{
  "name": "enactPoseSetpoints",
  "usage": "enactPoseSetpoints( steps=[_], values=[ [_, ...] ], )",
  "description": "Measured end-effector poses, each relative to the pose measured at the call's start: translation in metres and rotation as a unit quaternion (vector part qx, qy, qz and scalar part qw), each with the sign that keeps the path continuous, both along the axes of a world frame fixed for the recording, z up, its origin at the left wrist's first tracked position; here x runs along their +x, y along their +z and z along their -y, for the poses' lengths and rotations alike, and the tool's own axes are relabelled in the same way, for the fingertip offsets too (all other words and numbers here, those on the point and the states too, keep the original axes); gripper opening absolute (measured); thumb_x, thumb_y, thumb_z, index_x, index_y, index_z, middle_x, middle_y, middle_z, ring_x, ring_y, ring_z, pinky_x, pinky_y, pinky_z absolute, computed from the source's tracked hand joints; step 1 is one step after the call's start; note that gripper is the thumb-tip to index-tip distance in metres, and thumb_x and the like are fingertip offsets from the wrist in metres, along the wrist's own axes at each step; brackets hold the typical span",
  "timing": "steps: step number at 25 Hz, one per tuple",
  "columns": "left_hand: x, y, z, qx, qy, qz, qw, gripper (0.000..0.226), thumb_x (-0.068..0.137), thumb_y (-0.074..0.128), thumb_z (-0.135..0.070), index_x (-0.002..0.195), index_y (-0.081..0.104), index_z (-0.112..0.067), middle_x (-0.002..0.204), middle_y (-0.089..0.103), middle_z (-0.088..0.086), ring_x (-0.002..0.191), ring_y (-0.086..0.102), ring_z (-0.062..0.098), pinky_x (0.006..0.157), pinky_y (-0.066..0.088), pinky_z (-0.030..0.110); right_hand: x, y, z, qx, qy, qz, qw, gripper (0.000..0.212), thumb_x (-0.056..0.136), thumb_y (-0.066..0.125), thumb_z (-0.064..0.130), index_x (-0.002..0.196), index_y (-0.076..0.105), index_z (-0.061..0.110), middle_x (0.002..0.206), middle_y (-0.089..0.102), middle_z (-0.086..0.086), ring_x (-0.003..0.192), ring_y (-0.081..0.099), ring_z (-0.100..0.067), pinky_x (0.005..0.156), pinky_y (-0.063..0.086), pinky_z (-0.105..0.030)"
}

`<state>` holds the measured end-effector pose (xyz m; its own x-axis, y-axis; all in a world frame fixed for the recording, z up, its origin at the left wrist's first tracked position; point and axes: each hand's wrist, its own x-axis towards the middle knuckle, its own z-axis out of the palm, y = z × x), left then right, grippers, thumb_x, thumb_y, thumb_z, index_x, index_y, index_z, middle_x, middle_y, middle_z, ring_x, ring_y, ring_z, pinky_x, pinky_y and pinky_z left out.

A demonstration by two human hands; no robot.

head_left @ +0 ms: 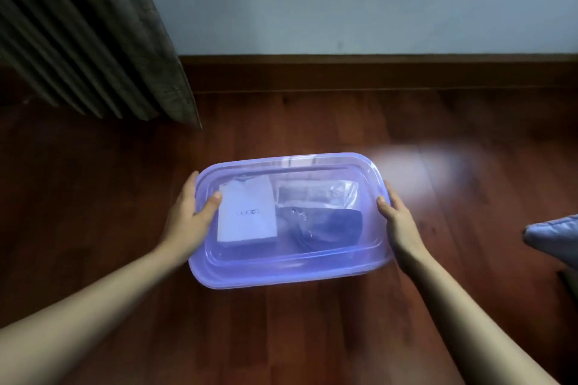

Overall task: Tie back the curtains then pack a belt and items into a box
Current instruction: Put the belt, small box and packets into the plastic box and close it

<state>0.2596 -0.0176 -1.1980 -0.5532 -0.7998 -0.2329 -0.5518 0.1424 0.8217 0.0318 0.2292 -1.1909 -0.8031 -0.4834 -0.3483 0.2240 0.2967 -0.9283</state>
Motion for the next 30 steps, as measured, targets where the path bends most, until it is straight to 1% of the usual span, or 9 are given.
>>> enactPoseSetpoints(
  steps=[4, 9, 13, 16, 18, 20, 24, 27, 30],
  values=[
    [-0.006, -0.004, -0.002, -0.021, -0.029, 0.036, 0.999, 0.068, 0.09, 0.056, -0.038, 0.146, 0.024, -0.014, 0.152, 0.032, 0.004, 0.138, 0.033, 0.023, 0.111, 0.027, 0.037, 0.004, -0.013, -0.005, 0.051, -0.005, 0.019, 0.999, 0.044, 0.094, 0.046, 0.027, 0.138, 0.041, 0.021, 0.137, 0.05, 0.0, 0.125, 0.048, -0.018, 0.108, 0.035, -0.038],
    [-0.006, 0.004, 0.002, -0.093, -0.053, 0.181, 0.978, 0.061, 0.095, 0.042, -0.043, 0.146, 0.021, -0.016, 0.148, 0.037, 0.014, 0.131, 0.04, 0.037, 0.103, 0.034, 0.044, 0.007, -0.015, -0.004, 0.123, 0.026, -0.009, 0.992, 0.038, 0.093, 0.042, 0.036, 0.128, 0.041, 0.021, 0.121, 0.057, 0.0, 0.109, 0.054, -0.023, 0.089, 0.04, -0.036],
    [-0.016, 0.006, 0.013, 0.015, 0.009, 0.141, 0.99, 0.049, 0.097, 0.029, -0.049, 0.135, 0.036, -0.02, 0.136, 0.049, 0.015, 0.123, 0.046, 0.035, 0.091, 0.035, 0.039, -0.012, -0.002, 0.012, 0.158, 0.053, -0.043, 0.985, 0.045, 0.087, 0.041, 0.031, 0.13, 0.038, 0.016, 0.119, 0.05, 0.001, 0.103, 0.046, -0.018, 0.083, 0.031, -0.028],
    [-0.024, 0.002, 0.028, 0.14, 0.076, 0.068, 0.985, 0.071, 0.089, 0.028, -0.067, 0.128, 0.047, -0.01, 0.134, 0.05, 0.014, 0.121, 0.05, 0.03, 0.1, 0.039, 0.04, -0.029, -0.002, 0.033, 0.155, 0.074, -0.024, 0.985, 0.05, 0.094, 0.041, 0.029, 0.14, 0.028, 0.018, 0.122, 0.041, 0.005, 0.111, 0.04, -0.013, 0.091, 0.028, -0.027],
    [-0.022, -0.003, 0.028, 0.191, 0.08, 0.047, 0.977, 0.074, 0.085, 0.031, -0.071, 0.112, 0.061, -0.009, 0.113, 0.064, 0.016, 0.1, 0.063, 0.028, 0.093, 0.048, 0.043, -0.032, -0.008, 0.04, 0.146, 0.072, -0.026, 0.986, 0.05, 0.096, 0.042, 0.041, 0.139, 0.033, 0.017, 0.124, 0.043, 0.006, 0.116, 0.043, -0.011, 0.093, 0.031, -0.026],
    [-0.022, -0.007, 0.026, 0.158, 0.089, 0.061, 0.981, 0.061, 0.092, 0.032, -0.062, 0.094, 0.066, -0.011, 0.094, 0.069, 0.013, 0.085, 0.065, 0.027, 0.082, 0.051, 0.04, -0.032, -0.015, 0.041, 0.139, 0.06, -0.04, 0.988, 0.05, 0.093, 0.044, 0.05, 0.131, 0.044, 0.017, 0.123, 0.053, 0.005, 0.115, 0.051, -0.013, 0.093, 0.037, -0.027],
    [-0.025, -0.007, 0.025, 0.041, 0.094, 0.137, 0.985, 0.06, 0.095, 0.026, -0.056, 0.082, 0.061, -0.008, 0.091, 0.065, 0.019, 0.082, 0.057, 0.032, 0.071, 0.042, 0.035, -0.034, -0.022, 0.041, 0.212, 0.064, -0.117, 0.968, 0.044, 0.091, 0.04, 0.055, 0.109, 0.06, 0.021, 0.108, 0.067, -0.002, 0.102, 0.059, -0.022, 0.089, 0.045, -0.035],
    [-0.027, -0.001, 0.017, -0.004, 0.121, 0.157, 0.98, 0.056, 0.097, 0.026, -0.052, 0.095, 0.063, -0.009, 0.1, 0.061, 0.019, 0.092, 0.053, 0.035, 0.076, 0.035, 0.033, -0.029, -0.015, 0.043, 0.229, 0.05, -0.163, 0.958, 0.043, 0.094, 0.038, 0.05, 0.105, 0.061, 0.016, 0.104, 0.067, -0.009, 0.102, 0.059, -0.029, 0.081, 0.04, -0.031],
    [-0.027, 0.008, 0.012, 0.105, 0.195, 0.119, 0.968, 0.065, 0.09, 0.025, -0.065, 0.117, 0.06, -0.018, 0.111, 0.058, 0.008, 0.104, 0.056, 0.033, 0.089, 0.04, 0.034, -0.026, -0.004, 0.041, 0.204, -0.016, -0.149, 0.967, 0.046, 0.095, 0.037, 0.05, 0.116, 0.056, 0.014, 0.116, 0.063, -0.012, 0.11, 0.057, -0.03, 0.081, 0.035, -0.029]
  ],
)
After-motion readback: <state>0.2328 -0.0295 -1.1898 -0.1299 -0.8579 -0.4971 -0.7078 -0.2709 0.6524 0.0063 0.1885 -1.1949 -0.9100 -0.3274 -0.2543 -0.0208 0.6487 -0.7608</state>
